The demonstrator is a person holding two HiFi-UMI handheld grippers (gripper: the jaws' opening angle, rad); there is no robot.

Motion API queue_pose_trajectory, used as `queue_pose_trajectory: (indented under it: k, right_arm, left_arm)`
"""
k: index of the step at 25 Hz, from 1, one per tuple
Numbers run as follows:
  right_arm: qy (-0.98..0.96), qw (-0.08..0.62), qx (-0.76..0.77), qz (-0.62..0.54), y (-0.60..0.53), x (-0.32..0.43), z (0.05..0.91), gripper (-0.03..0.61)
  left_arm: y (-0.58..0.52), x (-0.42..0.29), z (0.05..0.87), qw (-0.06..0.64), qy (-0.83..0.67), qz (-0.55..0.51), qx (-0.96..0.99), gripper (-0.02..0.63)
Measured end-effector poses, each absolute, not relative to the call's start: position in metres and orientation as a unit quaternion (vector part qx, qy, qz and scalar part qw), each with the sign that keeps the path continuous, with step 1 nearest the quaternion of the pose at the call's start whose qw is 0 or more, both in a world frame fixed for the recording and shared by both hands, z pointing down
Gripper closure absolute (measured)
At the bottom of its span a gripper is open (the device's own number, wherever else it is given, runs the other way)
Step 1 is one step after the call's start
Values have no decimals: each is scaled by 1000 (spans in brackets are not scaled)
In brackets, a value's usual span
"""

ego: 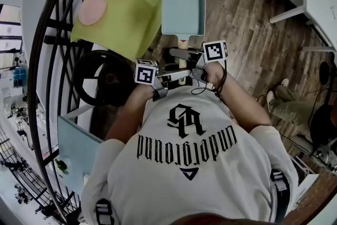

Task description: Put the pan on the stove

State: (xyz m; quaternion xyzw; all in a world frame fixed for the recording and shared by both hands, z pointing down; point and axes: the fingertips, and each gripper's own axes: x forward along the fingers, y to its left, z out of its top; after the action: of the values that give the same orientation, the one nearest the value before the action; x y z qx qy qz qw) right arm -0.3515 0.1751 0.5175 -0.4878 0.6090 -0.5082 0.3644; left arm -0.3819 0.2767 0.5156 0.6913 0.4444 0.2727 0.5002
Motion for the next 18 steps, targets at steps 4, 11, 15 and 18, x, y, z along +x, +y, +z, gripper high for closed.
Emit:
queue_pose_trajectory:
  k: [4, 11, 15, 18]
  right_arm:
    - [602, 361, -496, -511, 163, -320, 517, 451]
    - [607, 352, -502, -506, 105, -247, 514, 451]
    - [611, 344, -510, -497, 65, -202, 506, 451]
    - [602, 360, -507, -500, 38, -178, 498, 451]
  left_arm:
    - [262, -353, 513, 499, 454, 273, 686, 468]
    - [205, -279, 510, 491, 461, 262, 691, 468]
    - [166, -236, 503, 487, 468, 260, 690, 468]
    - [139, -211, 496, 485, 472, 264, 687, 466]
